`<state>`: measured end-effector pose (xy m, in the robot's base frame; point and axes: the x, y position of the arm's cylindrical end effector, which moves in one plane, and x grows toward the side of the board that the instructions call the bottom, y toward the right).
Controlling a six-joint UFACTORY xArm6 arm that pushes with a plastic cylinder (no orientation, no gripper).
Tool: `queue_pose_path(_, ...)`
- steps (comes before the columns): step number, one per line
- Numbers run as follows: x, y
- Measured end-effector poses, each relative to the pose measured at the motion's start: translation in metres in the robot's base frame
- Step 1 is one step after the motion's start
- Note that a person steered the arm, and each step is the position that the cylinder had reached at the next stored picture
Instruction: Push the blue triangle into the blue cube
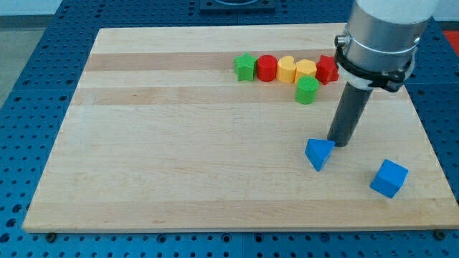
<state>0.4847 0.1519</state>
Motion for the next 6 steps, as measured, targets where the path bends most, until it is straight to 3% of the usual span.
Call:
queue_pose_path(1, -0.031, -0.022)
queue_pose_path(2, -0.028, -0.034)
queue_pose_path(4, 0.028, -0.059)
queue_pose_path(6, 0.046, -0.059)
